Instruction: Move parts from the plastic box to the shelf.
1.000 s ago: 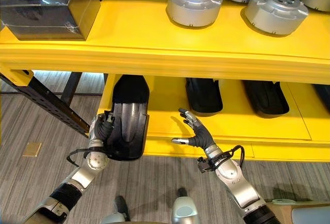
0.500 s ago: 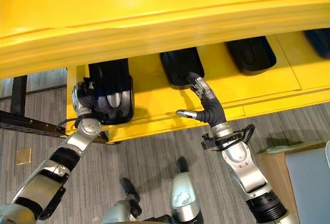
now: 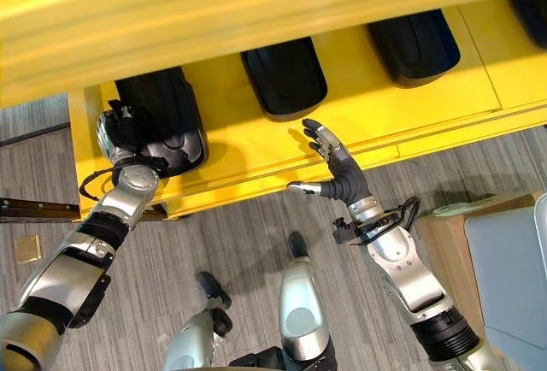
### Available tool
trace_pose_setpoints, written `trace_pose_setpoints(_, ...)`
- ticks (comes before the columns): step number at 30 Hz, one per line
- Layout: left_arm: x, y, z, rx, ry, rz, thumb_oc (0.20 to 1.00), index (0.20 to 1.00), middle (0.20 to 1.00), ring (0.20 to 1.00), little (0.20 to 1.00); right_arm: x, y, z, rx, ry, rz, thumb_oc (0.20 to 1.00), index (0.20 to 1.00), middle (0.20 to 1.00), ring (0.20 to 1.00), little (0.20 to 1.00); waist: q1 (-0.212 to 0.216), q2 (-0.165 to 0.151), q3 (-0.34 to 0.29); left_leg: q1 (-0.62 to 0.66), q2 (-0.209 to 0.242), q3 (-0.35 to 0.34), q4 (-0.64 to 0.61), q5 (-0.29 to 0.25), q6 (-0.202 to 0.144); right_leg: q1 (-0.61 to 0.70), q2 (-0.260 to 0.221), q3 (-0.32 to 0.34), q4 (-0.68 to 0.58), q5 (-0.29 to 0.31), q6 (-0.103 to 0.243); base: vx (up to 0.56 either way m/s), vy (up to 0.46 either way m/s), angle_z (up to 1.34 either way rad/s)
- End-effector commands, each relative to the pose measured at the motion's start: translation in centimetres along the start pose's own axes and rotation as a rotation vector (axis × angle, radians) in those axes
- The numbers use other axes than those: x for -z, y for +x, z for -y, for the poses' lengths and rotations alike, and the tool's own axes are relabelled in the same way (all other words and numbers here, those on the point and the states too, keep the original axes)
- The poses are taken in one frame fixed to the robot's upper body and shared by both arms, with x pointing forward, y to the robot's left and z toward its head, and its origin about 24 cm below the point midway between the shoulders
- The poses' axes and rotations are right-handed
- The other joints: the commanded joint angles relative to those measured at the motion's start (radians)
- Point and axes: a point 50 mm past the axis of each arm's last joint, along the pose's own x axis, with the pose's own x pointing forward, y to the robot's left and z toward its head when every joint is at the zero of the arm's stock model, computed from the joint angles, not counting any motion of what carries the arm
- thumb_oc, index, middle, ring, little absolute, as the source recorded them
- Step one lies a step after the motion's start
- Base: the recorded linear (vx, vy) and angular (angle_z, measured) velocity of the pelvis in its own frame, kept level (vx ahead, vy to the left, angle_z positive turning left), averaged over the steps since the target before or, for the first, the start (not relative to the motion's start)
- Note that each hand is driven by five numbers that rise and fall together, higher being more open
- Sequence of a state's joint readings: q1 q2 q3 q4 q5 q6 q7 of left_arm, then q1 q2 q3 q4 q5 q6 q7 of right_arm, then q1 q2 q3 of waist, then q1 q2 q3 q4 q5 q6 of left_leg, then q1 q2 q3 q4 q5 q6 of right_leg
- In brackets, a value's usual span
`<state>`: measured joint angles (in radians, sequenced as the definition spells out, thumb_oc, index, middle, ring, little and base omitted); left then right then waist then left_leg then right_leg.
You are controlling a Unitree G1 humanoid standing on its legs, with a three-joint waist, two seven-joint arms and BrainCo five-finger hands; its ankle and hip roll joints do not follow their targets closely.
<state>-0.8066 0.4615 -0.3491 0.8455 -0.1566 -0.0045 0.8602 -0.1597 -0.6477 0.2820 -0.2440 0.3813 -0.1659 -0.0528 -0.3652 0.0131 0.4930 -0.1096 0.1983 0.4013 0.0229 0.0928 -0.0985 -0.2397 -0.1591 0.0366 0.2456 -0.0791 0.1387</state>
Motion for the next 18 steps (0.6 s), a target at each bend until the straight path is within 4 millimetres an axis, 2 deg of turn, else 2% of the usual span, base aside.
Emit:
trace_pose_setpoints(1, 0.0, 2.7, -3.6, -0.158, 0.031, 0.007, 0.2, 0.2, 0.2, 0.2, 0.2, -1.9, 0.2, 0.1, 0.016, 0.043, 0.097, 1.0, 1.0, 1.0, 1.0, 1.0, 0.012, -0.056, -0.06, -0.068, 0.086, 0.006, 0.228, -0.125, -0.03, -0.043, -0.023, -0.075, 0.09, -0.053, -0.01, -0.01, -0.042, 0.03)
trace_pose_setpoints(9, 0.3, 3.5, -4.5, -0.201, 0.056, -0.047, 0.2, 0.2, 0.2, 0.2, 0.2, -2.0, 0.8, 0.0, 0.036, 0.052, 0.094, 1.0, 1.0, 1.0, 1.0, 1.0, 0.022, -0.071, -0.047, -0.091, 0.09, 0.001, 0.241, -0.128, -0.033, -0.06, -0.02, -0.078, 0.096, -0.052, -0.012, 0.0, -0.008, 0.01)
trace_pose_setpoints(18, -1.3, 5.0, -5.5, -0.196, 0.15, 0.05, 0.2, 0.2, 0.2, 0.2, 0.2, -2.2, 1.4, 0.3, 0.049, 0.054, 0.095, 1.0, 1.0, 1.0, 1.0, 1.0, 0.02, -0.081, -0.029, -0.114, 0.095, 0.006, 0.253, -0.129, -0.033, -0.084, -0.017, -0.073, 0.103, -0.046, -0.015, 0.0, 0.0, 0.0)
